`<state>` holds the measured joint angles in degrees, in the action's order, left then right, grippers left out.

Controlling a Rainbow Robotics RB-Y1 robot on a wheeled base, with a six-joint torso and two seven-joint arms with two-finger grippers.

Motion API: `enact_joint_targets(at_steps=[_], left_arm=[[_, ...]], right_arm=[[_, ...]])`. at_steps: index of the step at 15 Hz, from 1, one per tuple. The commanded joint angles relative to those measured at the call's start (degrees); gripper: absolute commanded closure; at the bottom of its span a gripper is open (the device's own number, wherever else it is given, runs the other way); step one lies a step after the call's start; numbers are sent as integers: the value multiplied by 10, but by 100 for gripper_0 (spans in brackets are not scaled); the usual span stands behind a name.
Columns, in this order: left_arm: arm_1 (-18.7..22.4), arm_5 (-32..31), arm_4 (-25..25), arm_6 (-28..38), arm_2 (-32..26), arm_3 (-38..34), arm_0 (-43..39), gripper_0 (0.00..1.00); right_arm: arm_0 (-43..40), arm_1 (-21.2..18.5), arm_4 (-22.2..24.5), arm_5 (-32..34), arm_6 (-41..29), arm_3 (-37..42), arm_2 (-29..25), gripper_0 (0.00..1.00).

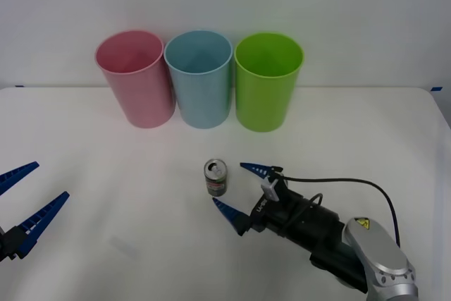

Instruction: Grasp the object on the table and drop it into the matching bin: aluminum can to the light blue bin, PET bottle to the pink bin.

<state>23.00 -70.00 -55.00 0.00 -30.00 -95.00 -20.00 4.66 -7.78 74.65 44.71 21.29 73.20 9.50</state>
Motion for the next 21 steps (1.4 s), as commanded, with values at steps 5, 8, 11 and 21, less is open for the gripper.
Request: enact_joint_targets(at_steps=[5, 8, 11, 21], left_arm=[[0, 0, 0, 0, 0, 0, 0, 0], [0, 0, 0, 0, 0, 0, 0, 0], [0, 0, 0, 0, 0, 0, 0, 0], [0, 0, 0, 0, 0, 0, 0, 0]], right_arm=[[12, 13, 14, -45, 8, -2, 30, 0], [35, 20, 14, -49, 10, -33, 34, 0], [47, 28, 24, -63, 14, -43, 34, 0], [65, 43, 26, -78, 17, -67, 38, 0]])
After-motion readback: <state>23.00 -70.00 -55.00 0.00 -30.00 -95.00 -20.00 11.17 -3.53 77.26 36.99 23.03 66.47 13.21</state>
